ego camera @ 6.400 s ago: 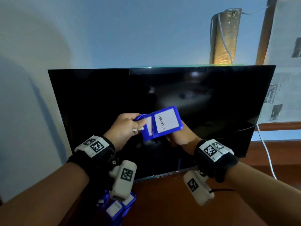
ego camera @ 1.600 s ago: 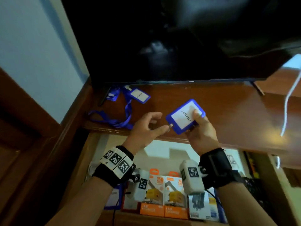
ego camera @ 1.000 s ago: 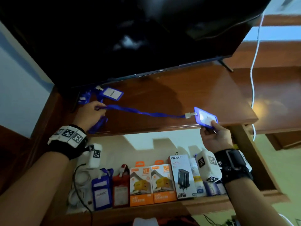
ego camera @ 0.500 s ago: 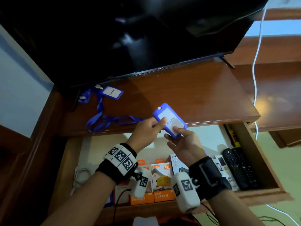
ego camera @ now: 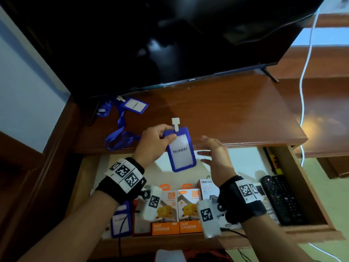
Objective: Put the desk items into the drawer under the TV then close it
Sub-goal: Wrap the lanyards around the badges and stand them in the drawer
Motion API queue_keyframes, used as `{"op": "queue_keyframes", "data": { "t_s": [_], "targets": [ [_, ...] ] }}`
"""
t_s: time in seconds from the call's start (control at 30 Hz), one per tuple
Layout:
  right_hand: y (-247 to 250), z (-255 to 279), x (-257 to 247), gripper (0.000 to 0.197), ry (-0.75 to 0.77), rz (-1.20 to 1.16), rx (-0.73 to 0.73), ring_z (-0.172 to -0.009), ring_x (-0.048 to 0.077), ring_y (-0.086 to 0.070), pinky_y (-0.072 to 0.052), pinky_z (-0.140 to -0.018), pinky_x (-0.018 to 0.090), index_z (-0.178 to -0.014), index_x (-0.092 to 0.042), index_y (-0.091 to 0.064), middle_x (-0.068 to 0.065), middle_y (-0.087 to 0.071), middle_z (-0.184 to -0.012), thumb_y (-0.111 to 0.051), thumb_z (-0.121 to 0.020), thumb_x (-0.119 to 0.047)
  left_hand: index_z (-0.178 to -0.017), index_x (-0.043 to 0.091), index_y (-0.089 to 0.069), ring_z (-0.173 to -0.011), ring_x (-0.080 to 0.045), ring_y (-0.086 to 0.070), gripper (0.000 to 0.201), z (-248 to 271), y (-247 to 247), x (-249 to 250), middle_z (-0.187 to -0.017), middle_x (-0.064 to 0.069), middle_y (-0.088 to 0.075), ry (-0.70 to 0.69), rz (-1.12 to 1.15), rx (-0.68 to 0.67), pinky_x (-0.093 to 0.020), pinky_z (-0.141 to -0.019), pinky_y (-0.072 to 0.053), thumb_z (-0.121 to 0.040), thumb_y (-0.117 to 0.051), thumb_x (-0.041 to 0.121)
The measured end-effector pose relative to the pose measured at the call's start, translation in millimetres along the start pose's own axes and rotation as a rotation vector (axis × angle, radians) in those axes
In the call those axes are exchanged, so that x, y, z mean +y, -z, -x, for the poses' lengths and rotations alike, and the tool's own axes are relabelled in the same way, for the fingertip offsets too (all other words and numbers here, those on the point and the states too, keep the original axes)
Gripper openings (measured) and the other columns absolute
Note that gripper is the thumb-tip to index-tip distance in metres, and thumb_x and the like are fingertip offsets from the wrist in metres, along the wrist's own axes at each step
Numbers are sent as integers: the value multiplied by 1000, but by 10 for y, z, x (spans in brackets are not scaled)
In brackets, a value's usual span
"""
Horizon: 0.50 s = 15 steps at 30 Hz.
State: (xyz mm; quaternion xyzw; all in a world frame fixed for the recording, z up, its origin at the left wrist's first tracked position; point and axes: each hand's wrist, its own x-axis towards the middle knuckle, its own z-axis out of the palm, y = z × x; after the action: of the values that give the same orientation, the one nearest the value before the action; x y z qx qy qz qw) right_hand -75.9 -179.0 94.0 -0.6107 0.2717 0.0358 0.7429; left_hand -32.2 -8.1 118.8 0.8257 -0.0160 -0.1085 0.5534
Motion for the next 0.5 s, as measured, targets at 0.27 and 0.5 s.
{"op": "queue_keyframes", "data": {
  "t_s": [0.27,0.5],
  "targets": [
    [-77,-34,-121,35,319,271,-472,-98,26,-64,-47,-87,35,-103,-11,-68,10,-71,-101,-54,-87,-38,-100,26,-71,-89,-8,-62,18,148,168,119,-95,4,-69,-124,-566,-496,-26,-78,-48,-84,-69,18],
    [-3,28,-17,32,250,302,-557,-44,9,-29,-26,-46,18,-80,6,-57,-6,-37,-48,-59,-91,-24,-90,26,-71,-80,-8,-63,12,116,306,21,-85,4,-70,-80,-497,-302,-23,-68,-48,-85,-68,15]
  ]
}}
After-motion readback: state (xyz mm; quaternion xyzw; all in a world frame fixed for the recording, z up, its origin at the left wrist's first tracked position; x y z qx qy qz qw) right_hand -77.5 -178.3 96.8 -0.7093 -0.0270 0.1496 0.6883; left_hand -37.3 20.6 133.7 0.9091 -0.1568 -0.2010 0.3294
